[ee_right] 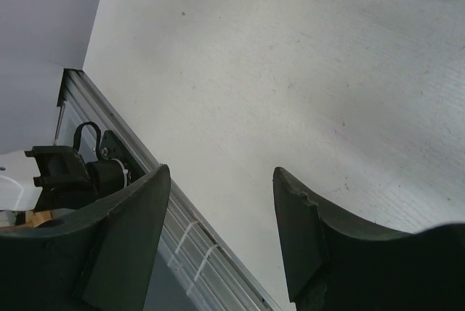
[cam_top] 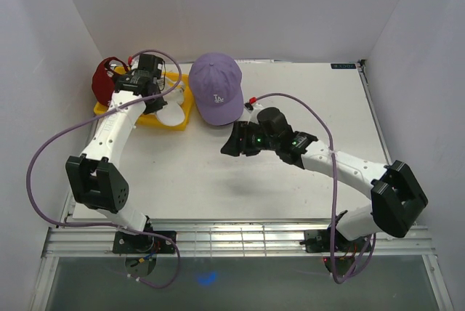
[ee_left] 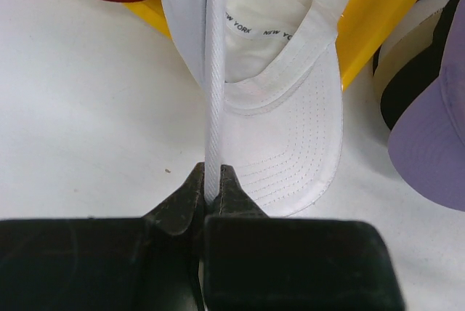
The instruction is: Stack the hats
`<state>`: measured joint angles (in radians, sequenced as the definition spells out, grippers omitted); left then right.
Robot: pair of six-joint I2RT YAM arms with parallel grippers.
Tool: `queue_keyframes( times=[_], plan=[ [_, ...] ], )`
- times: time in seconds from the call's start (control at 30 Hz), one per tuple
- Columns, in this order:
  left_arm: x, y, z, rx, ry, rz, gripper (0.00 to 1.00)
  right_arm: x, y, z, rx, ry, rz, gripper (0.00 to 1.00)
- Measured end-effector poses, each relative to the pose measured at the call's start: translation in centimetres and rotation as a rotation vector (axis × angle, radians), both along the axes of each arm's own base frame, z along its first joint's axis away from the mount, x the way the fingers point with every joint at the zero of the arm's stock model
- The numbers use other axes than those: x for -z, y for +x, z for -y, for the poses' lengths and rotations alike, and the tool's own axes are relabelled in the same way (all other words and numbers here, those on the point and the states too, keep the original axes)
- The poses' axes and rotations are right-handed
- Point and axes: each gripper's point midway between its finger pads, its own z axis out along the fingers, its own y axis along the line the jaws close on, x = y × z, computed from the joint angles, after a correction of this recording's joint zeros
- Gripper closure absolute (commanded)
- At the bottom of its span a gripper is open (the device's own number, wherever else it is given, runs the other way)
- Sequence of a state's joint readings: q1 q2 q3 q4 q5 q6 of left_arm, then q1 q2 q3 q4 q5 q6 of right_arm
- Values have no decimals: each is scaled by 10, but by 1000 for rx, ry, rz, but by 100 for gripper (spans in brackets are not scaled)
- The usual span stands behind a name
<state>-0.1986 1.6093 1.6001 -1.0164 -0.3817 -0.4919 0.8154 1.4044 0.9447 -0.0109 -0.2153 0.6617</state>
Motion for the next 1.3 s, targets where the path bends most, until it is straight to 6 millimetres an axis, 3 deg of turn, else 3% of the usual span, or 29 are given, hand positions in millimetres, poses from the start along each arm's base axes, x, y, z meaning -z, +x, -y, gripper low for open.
queue_keyframes(
  times=[0.27,0.5,0.73,1.1,1.3],
  plan=[
    [6,-25,10,36,-62,-10,69,-12,4,-39,-64,-16,48,36],
    [11,-22,17,68,-85,2,50,-3,5,-51,-82,-58,40,36],
    [2,-15,18,95,-80,32,30,-13,10,-57,-80,-64,71,36],
    [-68,8,20,128,-79,197,27,-30,10,-80,-106,-76,134,37],
    [-121,10,18,124,-94,292,28,-41,11,-117,-146,-109,202,36]
  ],
)
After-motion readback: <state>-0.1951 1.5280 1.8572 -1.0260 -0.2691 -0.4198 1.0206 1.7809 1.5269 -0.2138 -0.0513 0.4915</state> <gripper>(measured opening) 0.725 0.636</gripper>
